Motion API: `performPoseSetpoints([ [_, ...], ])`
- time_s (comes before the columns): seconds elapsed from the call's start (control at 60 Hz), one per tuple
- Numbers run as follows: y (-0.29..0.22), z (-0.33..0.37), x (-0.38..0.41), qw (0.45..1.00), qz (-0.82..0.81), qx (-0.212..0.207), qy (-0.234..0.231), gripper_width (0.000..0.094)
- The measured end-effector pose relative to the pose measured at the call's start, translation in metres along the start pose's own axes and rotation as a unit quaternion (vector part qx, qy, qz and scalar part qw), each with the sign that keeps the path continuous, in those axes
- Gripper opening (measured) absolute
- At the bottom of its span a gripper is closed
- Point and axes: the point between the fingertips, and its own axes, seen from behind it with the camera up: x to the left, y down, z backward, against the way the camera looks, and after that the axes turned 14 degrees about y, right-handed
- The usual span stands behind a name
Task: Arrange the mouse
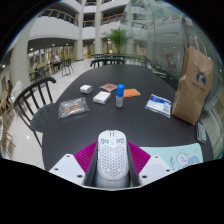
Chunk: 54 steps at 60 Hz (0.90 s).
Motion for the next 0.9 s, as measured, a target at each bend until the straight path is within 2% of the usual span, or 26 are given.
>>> performPoseSetpoints([
  [0.117, -0.004, -0.004, 0.000, 1.000, 0.006, -0.002, 0.009, 0.0441],
  [0.217, -0.005, 0.004, 0.008, 1.000, 0.010, -0.009, -0.019, 0.0350],
  [0.25, -0.009, 0.014, 0.007, 0.999, 0.003, -0.015, -0.029, 0.0348],
  [0.367, -0.050, 0.074, -0.029, 0.995, -0.025, -0.086, -0.035, 0.0349],
  [0.5, -0.064, 0.137, -0.104, 0.990, -0.037, -0.138, 0.004, 0.0348],
  [0.583, -0.040, 0.136, -0.144, 0.991, -0.037, -0.123, 0.042, 0.0347],
  [0.667, 0.010, 0.114, -0.167, 0.994, -0.053, -0.074, 0.064, 0.0346],
  [0.75, 0.035, 0.087, -0.178, 0.995, -0.058, -0.029, 0.069, 0.0347],
  [0.9, 0.076, 0.058, -0.182, 0.995, -0.063, 0.026, 0.069, 0.0364],
])
